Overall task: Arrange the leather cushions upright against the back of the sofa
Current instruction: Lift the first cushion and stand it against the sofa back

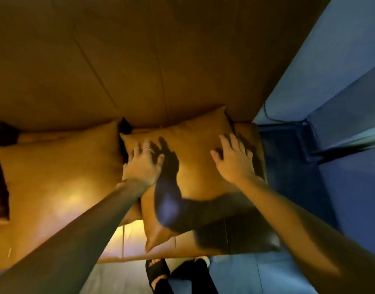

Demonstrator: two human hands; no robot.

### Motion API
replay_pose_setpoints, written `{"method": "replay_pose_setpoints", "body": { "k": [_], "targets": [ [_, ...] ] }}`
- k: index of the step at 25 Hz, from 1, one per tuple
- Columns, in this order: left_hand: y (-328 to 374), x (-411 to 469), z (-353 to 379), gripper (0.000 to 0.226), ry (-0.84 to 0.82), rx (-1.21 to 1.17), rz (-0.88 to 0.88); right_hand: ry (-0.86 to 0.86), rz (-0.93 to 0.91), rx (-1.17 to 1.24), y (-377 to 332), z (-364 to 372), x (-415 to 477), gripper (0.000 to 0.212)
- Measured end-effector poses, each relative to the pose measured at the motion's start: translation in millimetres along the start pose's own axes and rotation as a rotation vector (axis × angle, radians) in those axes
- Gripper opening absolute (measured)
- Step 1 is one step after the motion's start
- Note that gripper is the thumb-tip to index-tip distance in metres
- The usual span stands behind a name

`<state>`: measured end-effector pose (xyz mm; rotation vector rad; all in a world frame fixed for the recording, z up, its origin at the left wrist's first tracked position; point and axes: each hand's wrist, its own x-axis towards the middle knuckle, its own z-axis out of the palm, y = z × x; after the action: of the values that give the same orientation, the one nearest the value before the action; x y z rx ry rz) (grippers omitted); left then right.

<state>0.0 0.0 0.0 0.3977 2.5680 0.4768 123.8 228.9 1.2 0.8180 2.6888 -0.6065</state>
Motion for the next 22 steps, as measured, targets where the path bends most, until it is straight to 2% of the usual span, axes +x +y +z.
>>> {"method": "replay_pose_setpoints", "body": {
  "k": [4, 6, 8, 10, 14, 16, 18, 20, 22],
  "targets": [
    [-18, 35, 38, 0.087, -0.054, -0.416, -0.445, -0.109, 0.205, 0.285, 25, 21, 38, 0.060],
    [-26, 39, 53, 0.100, -0.002, -0.661, -0.585, -0.085, 0.272, 0.508, 32, 29, 48, 0.062],
    [-31, 40, 59, 0.110, 0.065, -0.888, -0.665, -0.107, 0.370, 0.713, 37, 28, 58, 0.084],
    [-31, 37, 61, 0.115, 0.103, -1.017, -0.719, -0.150, 0.451, 0.839, 40, 27, 66, 0.103],
    [-15, 27, 58, 0.124, 0.217, -1.035, -0.663, -0.123, 0.468, 0.966, 43, 16, 64, 0.111],
    [-2, 24, 44, 0.120, 0.269, -1.053, -0.577, -0.068, 0.457, 1.055, 45, -5, 56, 0.103],
    [16, 25, 28, 0.112, 0.317, -1.055, -0.487, -0.027, 0.434, 1.169, 51, -29, 52, 0.095],
    [40, 29, 11, 0.095, 0.356, -1.060, -0.393, 0.007, 0.390, 1.253, 55, -60, 49, 0.099],
    [66, 36, -7, 0.087, 0.376, -1.076, -0.299, 0.071, 0.330, 1.313, 61, -89, 53, 0.092]
  ]
}}
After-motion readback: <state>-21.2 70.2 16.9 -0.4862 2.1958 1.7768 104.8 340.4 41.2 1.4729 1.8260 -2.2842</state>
